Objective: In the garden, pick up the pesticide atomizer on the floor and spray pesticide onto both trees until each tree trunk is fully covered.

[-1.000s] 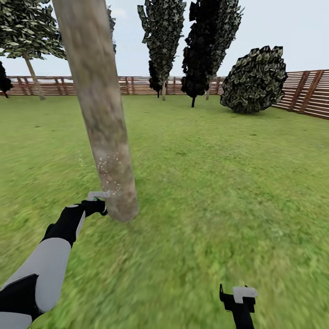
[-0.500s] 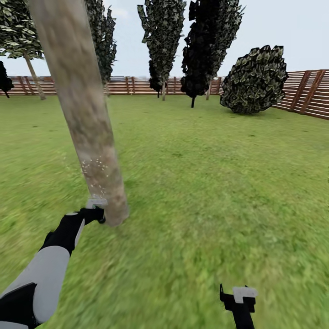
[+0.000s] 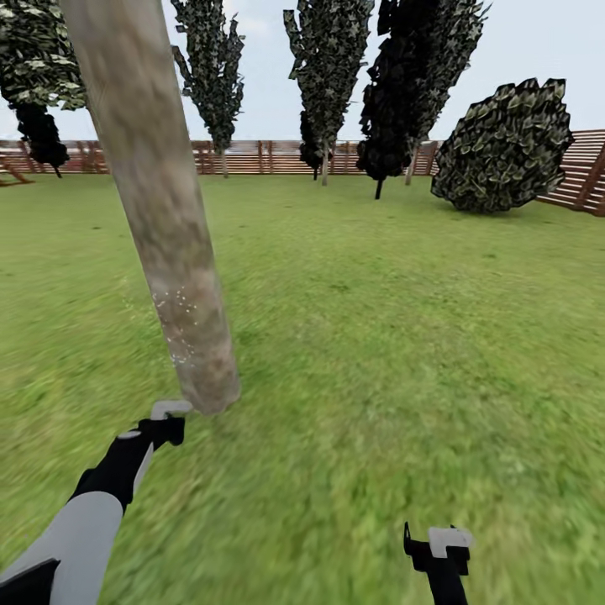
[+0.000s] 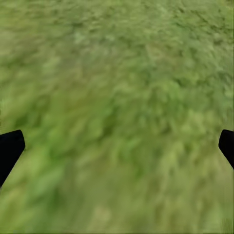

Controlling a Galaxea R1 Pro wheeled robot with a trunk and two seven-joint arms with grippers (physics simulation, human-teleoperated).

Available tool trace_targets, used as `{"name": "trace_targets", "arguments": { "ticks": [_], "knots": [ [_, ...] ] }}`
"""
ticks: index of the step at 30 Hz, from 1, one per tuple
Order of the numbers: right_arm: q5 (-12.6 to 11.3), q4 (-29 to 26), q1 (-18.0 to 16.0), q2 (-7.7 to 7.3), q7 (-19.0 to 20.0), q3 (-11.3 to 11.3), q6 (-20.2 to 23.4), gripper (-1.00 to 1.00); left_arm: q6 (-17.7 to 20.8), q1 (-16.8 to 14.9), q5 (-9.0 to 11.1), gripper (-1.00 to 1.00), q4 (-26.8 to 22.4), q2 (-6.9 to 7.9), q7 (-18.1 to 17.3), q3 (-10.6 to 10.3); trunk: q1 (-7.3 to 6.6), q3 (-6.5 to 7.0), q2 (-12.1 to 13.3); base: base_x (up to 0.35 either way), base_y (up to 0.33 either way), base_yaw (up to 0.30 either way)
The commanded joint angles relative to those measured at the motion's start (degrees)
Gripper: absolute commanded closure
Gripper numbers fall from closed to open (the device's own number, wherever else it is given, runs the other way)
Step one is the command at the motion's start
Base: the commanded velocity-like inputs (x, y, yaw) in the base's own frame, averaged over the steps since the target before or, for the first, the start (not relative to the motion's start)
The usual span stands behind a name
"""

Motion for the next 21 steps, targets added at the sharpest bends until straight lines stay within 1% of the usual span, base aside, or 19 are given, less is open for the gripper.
{"name": "trace_targets", "arguments": {
  "ticks": [1,3,6,7,8,9,12,16,21],
  "knots": [
    [0.60,0.04,-0.02,0.01,-0.15,-0.44,-0.14,-1.00,-0.48,0.04,-0.39,1.00,0.12,-0.15,-0.52,0.43,0.01,-0.05,-0.02,0.255,-0.183,0.260],
    [0.61,0.04,-0.02,0.01,-0.15,-0.47,-0.14,-1.00,-1.02,0.10,-0.18,1.00,0.30,-0.22,-0.51,0.49,0.01,-0.05,-0.02,0.268,-0.172,0.169],
    [0.61,0.04,-0.02,0.01,-0.14,-0.48,-0.14,-1.00,-1.22,0.13,-0.06,1.00,0.37,-0.25,-0.49,0.51,0.01,-0.05,-0.02,0.277,-0.164,0.042],
    [0.61,0.04,-0.02,0.01,-0.14,-0.45,-0.14,-1.00,-1.27,0.13,-0.04,1.00,0.38,-0.25,0.00,0.51,0.01,-0.05,-0.02,0.279,-0.163,0.010],
    [0.61,0.04,-0.02,0.01,-0.14,-0.43,-0.14,-1.00,-1.29,0.13,0.03,1.00,0.39,-0.25,1.80,0.50,0.01,-0.05,-0.02,0.279,-0.163,0.003],
    [0.61,0.04,-0.02,0.01,-0.14,-0.45,-0.14,-1.00,-1.29,0.17,0.04,1.00,0.40,-0.25,2.83,0.46,0.01,-0.05,-0.02,0.279,-0.164,0.002],
    [0.61,0.04,-0.02,0.01,-0.14,-0.43,-0.14,-1.00,-1.32,0.39,0.10,1.00,0.46,-0.44,3.74,0.37,0.01,-0.05,-0.02,0.217,-0.189,0.001],
    [0.61,0.04,-0.02,0.01,-0.14,-0.42,-0.14,-1.00,-1.36,0.56,0.06,1.00,0.85,-0.73,3.96,0.34,0.01,-0.05,-0.02,0.038,-0.257,0.028],
    [0.61,0.04,-0.02,0.05,-0.14,-0.41,-0.14,-1.00,-1.38,0.57,0.06,1.00,1.76,-0.70,3.98,0.34,0.01,-0.05,-0.02,0.002,-0.271,0.241]
  ]
}}
